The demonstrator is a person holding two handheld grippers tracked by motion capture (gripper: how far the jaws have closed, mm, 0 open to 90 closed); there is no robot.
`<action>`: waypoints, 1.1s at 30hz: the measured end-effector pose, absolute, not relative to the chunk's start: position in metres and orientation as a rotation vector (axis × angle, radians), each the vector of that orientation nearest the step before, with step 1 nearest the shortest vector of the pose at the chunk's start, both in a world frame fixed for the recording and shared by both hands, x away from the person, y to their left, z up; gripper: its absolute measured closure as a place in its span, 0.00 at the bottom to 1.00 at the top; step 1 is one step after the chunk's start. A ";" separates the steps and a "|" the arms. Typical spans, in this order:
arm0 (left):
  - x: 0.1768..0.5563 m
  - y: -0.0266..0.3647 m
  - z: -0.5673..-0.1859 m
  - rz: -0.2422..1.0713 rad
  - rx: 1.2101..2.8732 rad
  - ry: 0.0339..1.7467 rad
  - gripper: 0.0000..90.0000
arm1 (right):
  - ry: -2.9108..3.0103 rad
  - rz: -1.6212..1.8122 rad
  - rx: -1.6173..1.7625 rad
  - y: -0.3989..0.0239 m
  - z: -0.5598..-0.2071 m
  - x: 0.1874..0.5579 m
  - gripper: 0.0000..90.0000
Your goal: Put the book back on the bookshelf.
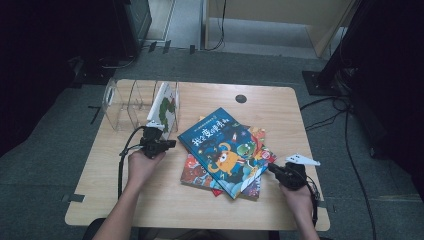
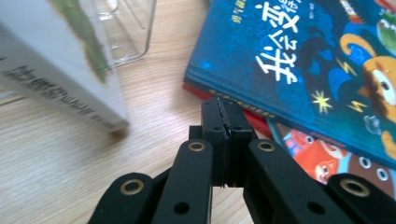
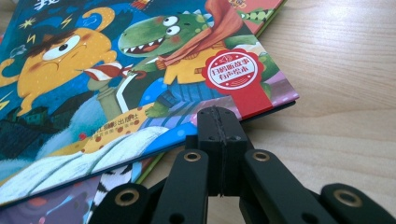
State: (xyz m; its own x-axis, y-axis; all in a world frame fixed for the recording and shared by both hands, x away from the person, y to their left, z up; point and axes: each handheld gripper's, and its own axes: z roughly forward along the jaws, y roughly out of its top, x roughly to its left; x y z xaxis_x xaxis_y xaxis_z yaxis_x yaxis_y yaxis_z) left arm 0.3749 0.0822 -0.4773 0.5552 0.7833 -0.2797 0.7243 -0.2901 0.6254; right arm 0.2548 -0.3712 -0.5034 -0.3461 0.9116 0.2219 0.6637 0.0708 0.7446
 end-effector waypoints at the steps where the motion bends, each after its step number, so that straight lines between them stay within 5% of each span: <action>1: 0.374 0.083 -0.477 0.117 2.063 1.215 1.00 | 2.052 1.151 1.578 -0.371 -0.503 0.256 1.00; 33: 0.380 0.085 -0.482 0.237 2.061 1.250 1.00 | 2.064 1.129 1.573 -0.373 -0.501 0.299 1.00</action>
State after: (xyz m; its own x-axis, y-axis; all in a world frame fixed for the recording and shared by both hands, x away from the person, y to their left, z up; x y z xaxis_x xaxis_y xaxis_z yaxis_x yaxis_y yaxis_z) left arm 0.3805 0.0849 -0.4825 0.5165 0.8340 -0.1942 0.7050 -0.2854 0.6493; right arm 0.2987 -0.3732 -0.5012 -0.3489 0.9135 0.2093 0.6689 0.0863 0.7383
